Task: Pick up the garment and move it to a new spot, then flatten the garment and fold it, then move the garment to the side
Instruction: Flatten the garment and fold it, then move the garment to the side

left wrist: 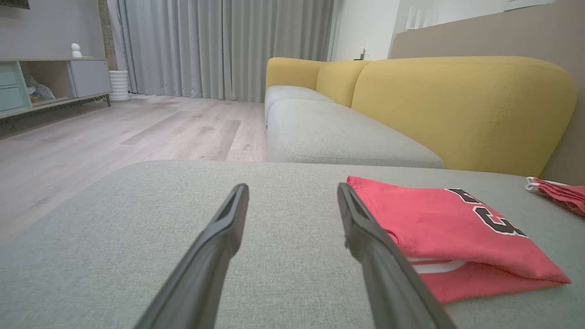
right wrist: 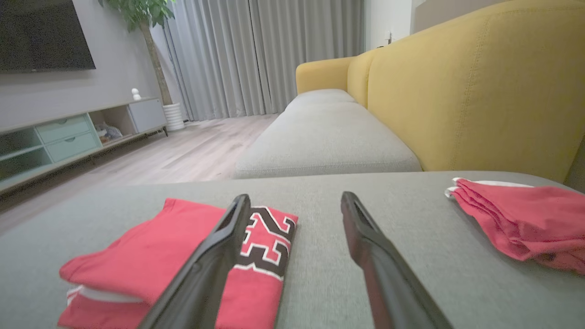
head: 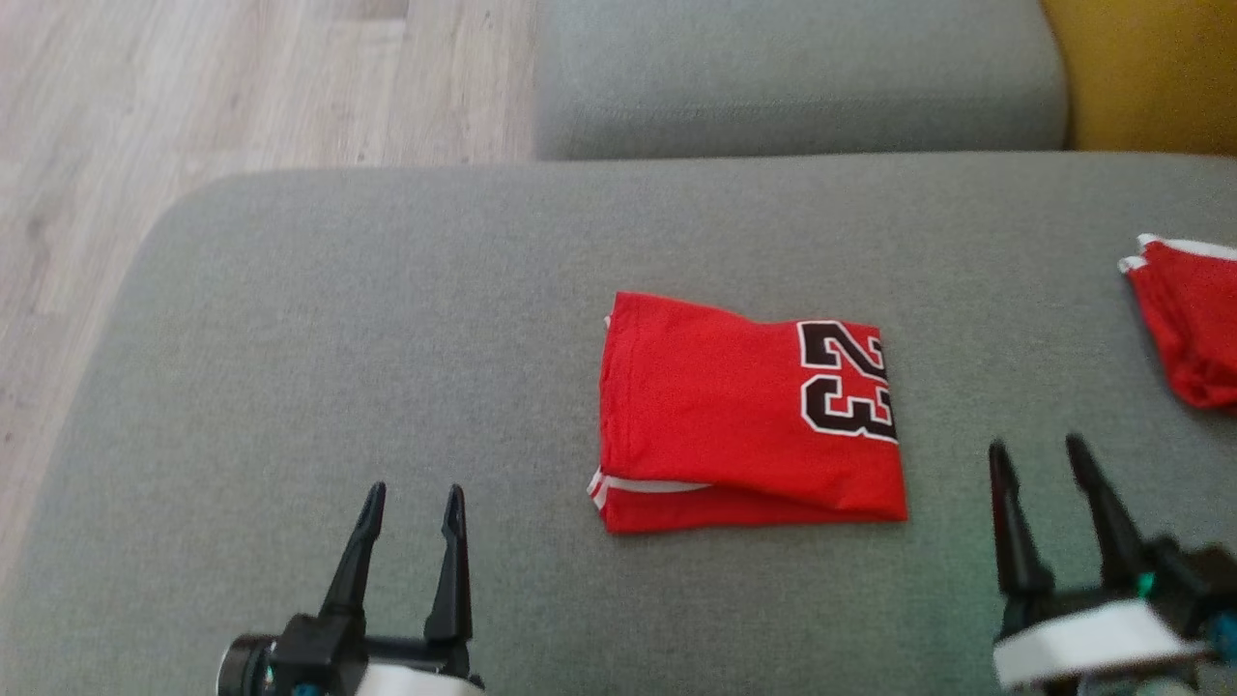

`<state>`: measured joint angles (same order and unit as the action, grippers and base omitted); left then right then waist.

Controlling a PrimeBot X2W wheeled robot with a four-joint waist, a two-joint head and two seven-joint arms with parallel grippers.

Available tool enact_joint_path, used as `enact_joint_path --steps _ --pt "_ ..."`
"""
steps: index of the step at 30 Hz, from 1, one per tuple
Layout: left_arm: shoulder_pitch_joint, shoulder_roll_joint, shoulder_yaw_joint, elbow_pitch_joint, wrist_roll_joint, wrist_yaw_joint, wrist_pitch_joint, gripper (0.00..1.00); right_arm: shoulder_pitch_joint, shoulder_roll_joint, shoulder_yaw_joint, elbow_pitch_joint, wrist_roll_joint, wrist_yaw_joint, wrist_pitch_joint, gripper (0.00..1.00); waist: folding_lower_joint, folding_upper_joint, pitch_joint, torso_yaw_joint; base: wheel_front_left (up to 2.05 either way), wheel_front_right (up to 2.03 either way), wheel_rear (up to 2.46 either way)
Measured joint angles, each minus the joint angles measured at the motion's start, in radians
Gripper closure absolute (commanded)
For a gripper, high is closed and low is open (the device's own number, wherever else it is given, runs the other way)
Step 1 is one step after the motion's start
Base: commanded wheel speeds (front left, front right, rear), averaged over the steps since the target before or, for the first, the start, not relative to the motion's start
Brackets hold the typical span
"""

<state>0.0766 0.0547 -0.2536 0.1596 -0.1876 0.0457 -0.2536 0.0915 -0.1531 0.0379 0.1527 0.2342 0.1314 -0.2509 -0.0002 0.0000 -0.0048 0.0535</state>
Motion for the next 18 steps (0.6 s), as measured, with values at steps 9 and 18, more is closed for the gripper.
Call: enact_joint_path --steps 9,18 --pt "0.076 0.0 0.032 0.03 -0.016 -0.008 0.0 0.0 0.105 0.03 0.01 -0.015 -0.095 0.0 0.0 0.0 -0.0001 0.0 -0.057 -0.033 0.0 0.0 0.0" --pt "0.091 0.0 0.053 0.03 -0.016 0.007 0.0 0.0 0.105 0.046 0.018 -0.015 -0.113 0.0 0.0 0.0 0.0002 0.0 -0.062 -0.035 0.0 0.0 0.0"
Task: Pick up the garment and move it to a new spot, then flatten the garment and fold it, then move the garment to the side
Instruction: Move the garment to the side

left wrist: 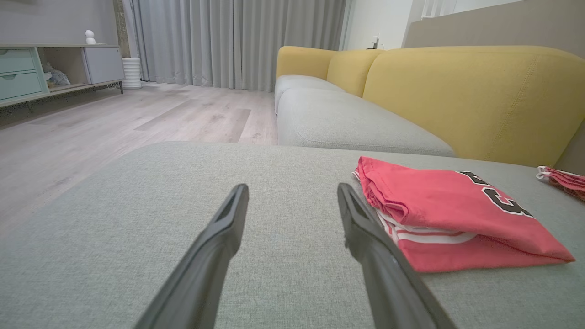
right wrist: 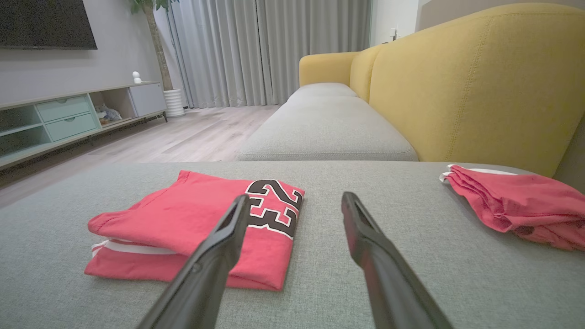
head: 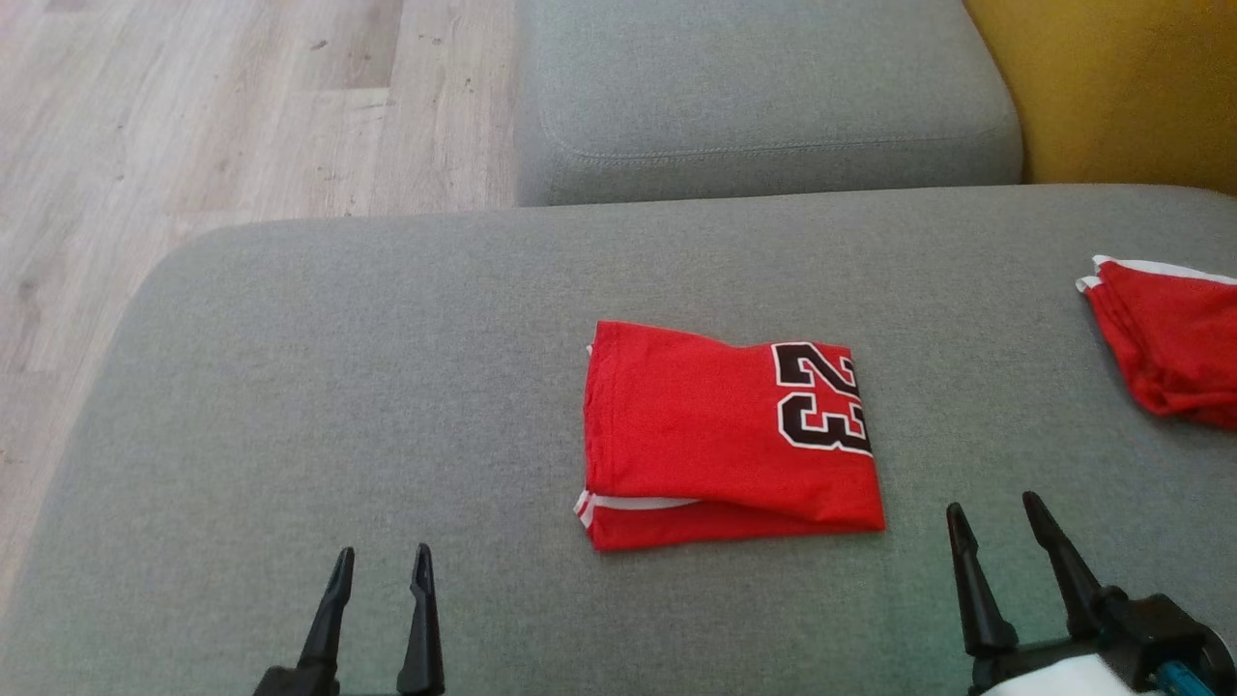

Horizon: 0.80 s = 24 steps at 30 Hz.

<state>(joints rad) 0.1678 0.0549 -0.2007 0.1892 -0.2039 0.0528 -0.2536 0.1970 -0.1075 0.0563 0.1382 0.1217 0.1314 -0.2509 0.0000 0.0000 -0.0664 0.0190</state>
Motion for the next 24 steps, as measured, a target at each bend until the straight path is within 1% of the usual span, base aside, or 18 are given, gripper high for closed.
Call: enact_joint_path --steps 10,13,16,17,18,21,23,24 --pt "0.0 0.0 0.0 -0.006 0.003 0.009 0.0 0.0 0.0 0.002 -0.002 0.007 0.0 0.0 0.0 0.0 0.0 0.0 0.004 0.011 0.0 0.0 0.0" --pt "0.0 0.0 -0.001 -0.009 0.003 0.009 0.0 0.0 0.0 0.007 -0.015 0.03 0.023 0.0 0.0 0.0 0.0 0.0 0.012 0.016 0.0 0.0 0.0" --pt "-0.001 0.0 0.001 -0.021 0.002 0.01 0.0 0.0 -0.008 0.014 -0.027 0.085 0.067 0.0 0.0 0.0 0.0 -0.0001 0.027 0.021 0.0 0.0 0.0" --pt "-0.001 0.0 0.001 -0.021 0.002 0.01 0.0 0.0 -0.008 0.014 -0.027 0.085 0.067 0.0 0.0 0.0 0.0 -0.0001 0.027 0.021 0.0 0.0 0.0" --pt "-0.003 0.0 0.0 -0.035 0.002 0.013 0.0 0.0 -0.032 0.015 -0.027 0.146 0.098 0.0 0.0 0.0 0.0 0.0 0.04 0.024 0.0 0.0 0.0" --pt "-0.016 0.0 -0.004 -0.042 0.002 0.019 0.0 0.0 -0.116 0.014 -0.026 0.254 0.146 0.0 0.0 0.0 0.0001 0.0 0.063 0.029 0.0 0.0 0.0" --pt "-0.03 0.0 -0.018 -0.047 0.002 0.019 0.0 0.0 -0.196 0.014 -0.029 0.321 0.187 0.0 0.0 0.0 0.0001 -0.0001 0.081 0.033 0.0 0.0 0.0" --pt "-0.03 0.0 -0.018 -0.047 0.002 0.019 0.0 0.0 -0.196 0.014 -0.029 0.321 0.187 0.0 0.0 0.0 0.0001 -0.0001 0.081 0.033 0.0 0.0 0.0"
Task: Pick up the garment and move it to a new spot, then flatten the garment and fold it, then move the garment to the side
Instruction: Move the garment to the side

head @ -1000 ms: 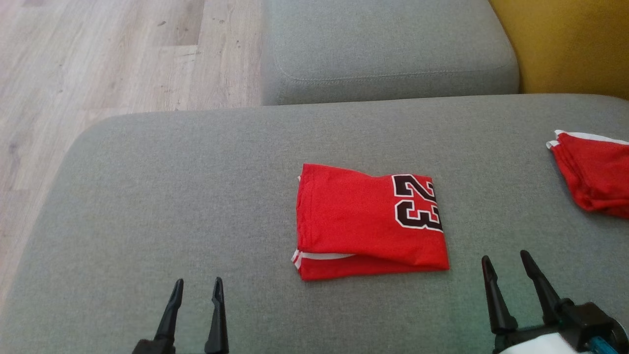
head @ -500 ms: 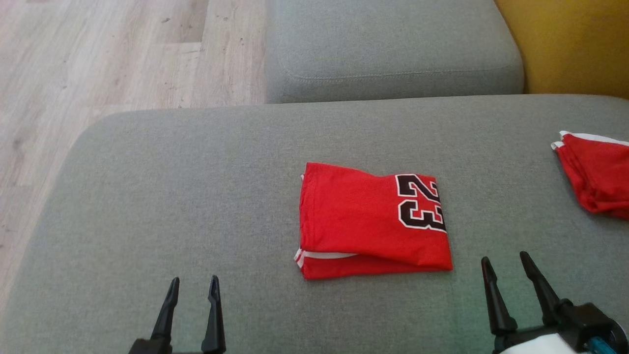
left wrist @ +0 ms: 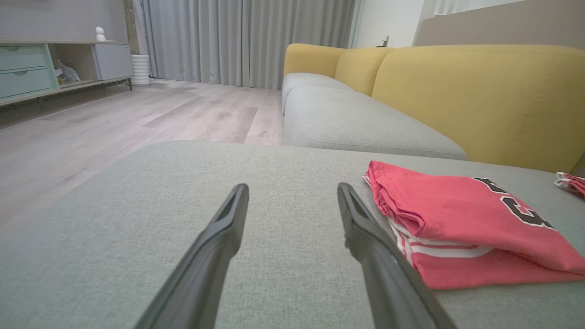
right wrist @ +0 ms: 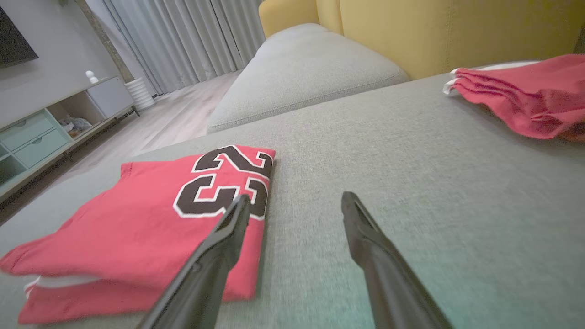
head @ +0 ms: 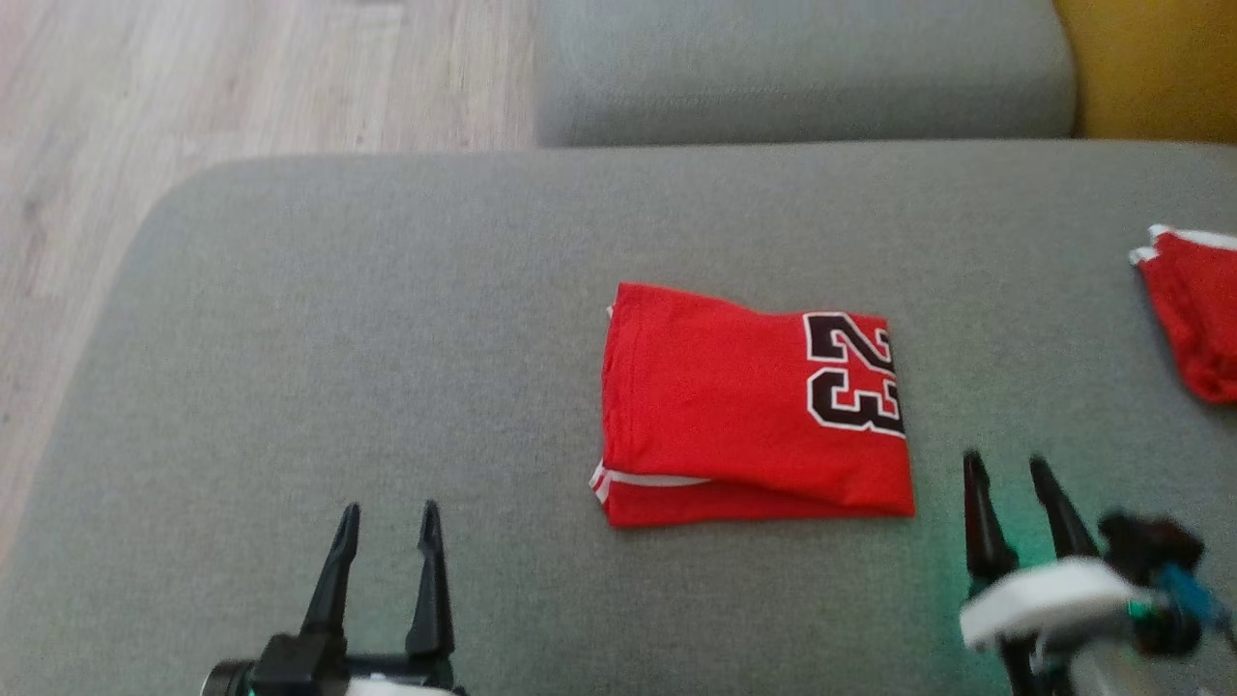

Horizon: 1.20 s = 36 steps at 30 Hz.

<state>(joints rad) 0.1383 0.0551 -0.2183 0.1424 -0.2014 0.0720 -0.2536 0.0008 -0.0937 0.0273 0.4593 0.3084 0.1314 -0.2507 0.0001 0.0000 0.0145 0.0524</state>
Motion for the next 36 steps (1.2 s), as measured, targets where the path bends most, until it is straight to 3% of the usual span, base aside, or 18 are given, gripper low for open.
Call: enact_joint_path --steps 8,14,16,18,22,27,36 --pt "-0.092 -0.001 -0.041 -0.018 -0.001 0.018 0.0 0.0 -0.287 -0.047 0.029 0.24 0.069 0.0 0.057 0.0 0.0004 0.0 0.106 0.029 0.0 0.0 0.0" --pt "-0.119 -0.001 -0.052 -0.021 -0.006 0.034 0.0 0.0 -0.37 -0.048 0.1 0.358 0.099 0.0 0.066 0.01 0.0001 0.0 0.169 0.062 0.0 0.0 0.0" --pt "-0.119 -0.001 -0.052 -0.02 -0.006 0.035 0.0 0.0 -0.388 -0.048 0.127 0.364 0.129 0.0 0.064 0.39 0.0001 0.0 0.181 0.069 0.0 0.0 0.0" --pt "-0.119 -0.002 -0.048 -0.021 -0.006 0.037 0.0 0.0 -0.405 -0.051 0.163 0.368 0.153 0.0 0.061 1.0 0.0001 0.0 0.189 0.068 0.0 0.0 0.0" --pt "-0.12 -0.002 -0.042 -0.021 -0.006 0.042 0.0 0.0 -0.412 -0.062 0.237 0.369 0.183 0.0 0.04 1.0 -0.0001 0.0 0.193 0.042 0.0 0.0 0.0" --pt "-0.136 -0.002 -0.037 -0.025 0.001 0.042 0.0 0.0 -0.427 -0.123 0.277 0.362 0.196 0.0 0.021 1.0 0.0 0.0 0.204 -0.01 0.0 0.0 0.0" --pt "-0.195 -0.002 -0.011 -0.051 0.033 0.031 0.0 0.0 -0.606 -0.36 0.237 0.356 0.138 0.0 0.01 1.0 0.0001 0.0 0.279 -0.112 0.0 0.0 0.0"
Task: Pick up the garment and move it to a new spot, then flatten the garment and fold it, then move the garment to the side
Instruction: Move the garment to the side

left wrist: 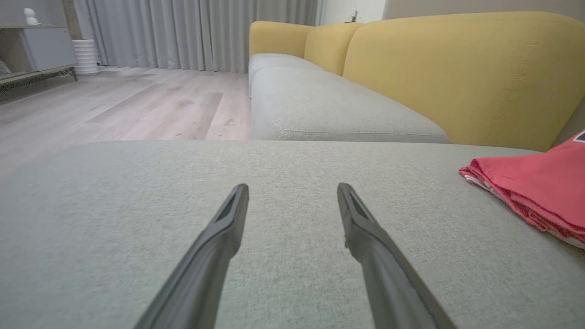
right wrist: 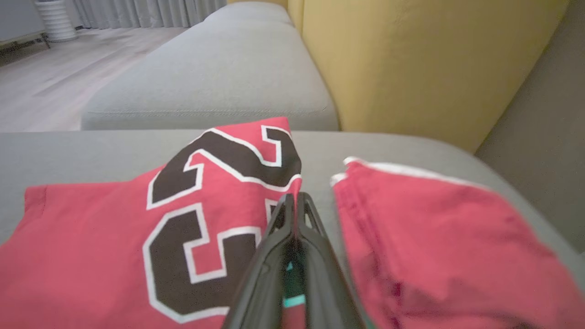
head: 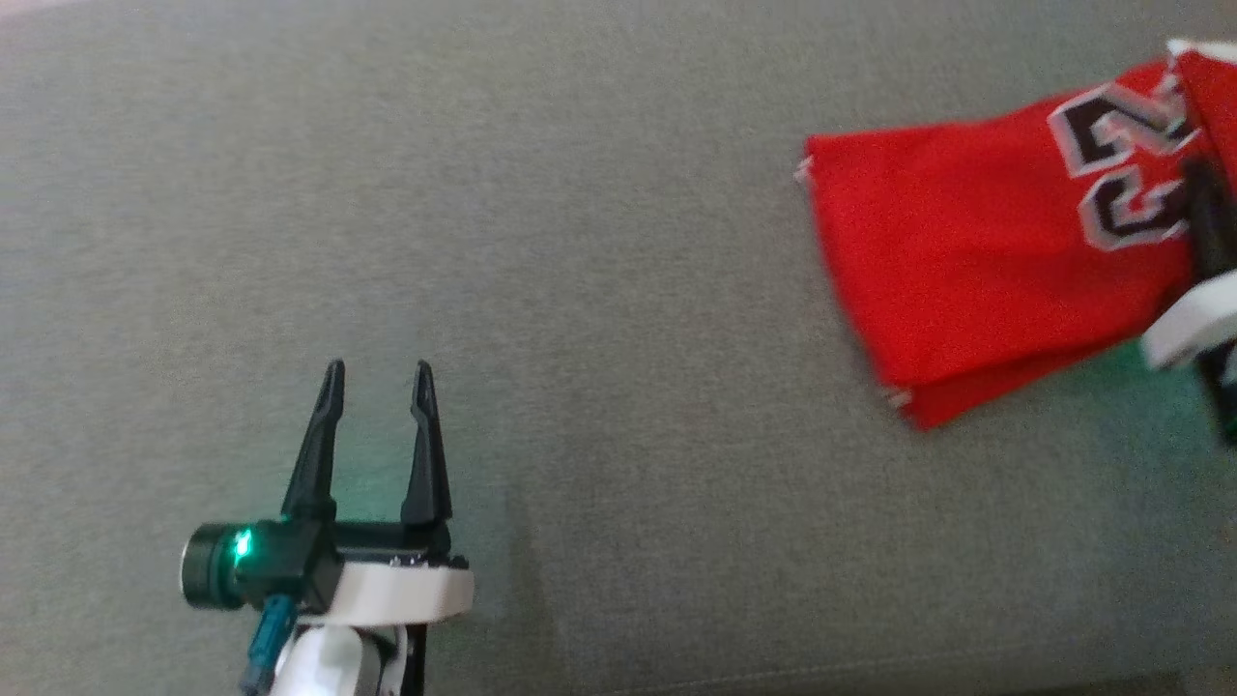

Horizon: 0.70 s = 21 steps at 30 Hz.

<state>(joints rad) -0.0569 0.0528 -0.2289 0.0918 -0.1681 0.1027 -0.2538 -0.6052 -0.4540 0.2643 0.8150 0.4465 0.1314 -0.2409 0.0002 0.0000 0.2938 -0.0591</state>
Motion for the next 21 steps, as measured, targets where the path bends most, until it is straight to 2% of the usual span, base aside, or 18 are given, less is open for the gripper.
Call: enact_joint_path --steps 4,5,10,11,12,13,18,21 --pt "-0.04 0.0 0.003 -0.001 0.016 -0.007 0.0 0.0 -0.08 -0.076 -0.029 -0.009 -0.039 0.0 -0.001 1.0 0.0 0.0 0.05 -0.034 0.0 0.0 0.0" --pt "-0.059 0.0 0.003 -0.003 0.023 -0.007 0.0 0.0 -0.096 -0.123 -0.054 -0.01 -0.056 0.0 0.001 1.0 0.0001 0.0 0.074 -0.047 0.0 0.0 0.0" --pt "-0.089 -0.001 0.008 -0.012 0.041 -0.007 0.0 0.0 -0.105 -0.234 -0.131 0.013 -0.087 0.0 0.003 1.0 0.0001 0.0 0.119 -0.067 0.0 0.0 0.0" --pt "-0.092 -0.001 0.009 -0.016 0.048 -0.007 0.0 0.0 -0.108 -0.247 -0.145 0.022 -0.097 0.0 0.003 0.9 0.0 0.0 0.123 -0.069 0.0 0.0 0.0" --pt "-0.095 -0.001 0.011 -0.018 0.053 -0.006 0.0 0.0 -0.112 -0.255 -0.155 0.03 -0.112 0.0 0.003 0.04 0.0 0.0 0.126 -0.071 0.0 0.0 0.0" --pt "-0.099 -0.001 0.013 -0.019 0.057 -0.006 0.0 0.0 -0.121 -0.256 -0.172 0.037 -0.132 0.0 0.003 0.0 0.0001 0.0 0.125 -0.072 0.0 0.0 0.0" --pt "-0.101 -0.001 0.037 -0.026 0.072 -0.004 0.0 0.0 -0.138 -0.229 -0.234 0.016 -0.213 0.0 -0.008 0.0 -0.0003 0.0 0.099 -0.073 0.0 0.0 0.0" --pt "-0.099 -0.001 0.037 -0.025 0.08 -0.006 0.0 0.0 -0.104 -0.134 -0.283 -0.067 -0.279 0.0 -0.01 0.0 -0.0002 0.0 0.063 -0.071 0.0 0.0 0.0"
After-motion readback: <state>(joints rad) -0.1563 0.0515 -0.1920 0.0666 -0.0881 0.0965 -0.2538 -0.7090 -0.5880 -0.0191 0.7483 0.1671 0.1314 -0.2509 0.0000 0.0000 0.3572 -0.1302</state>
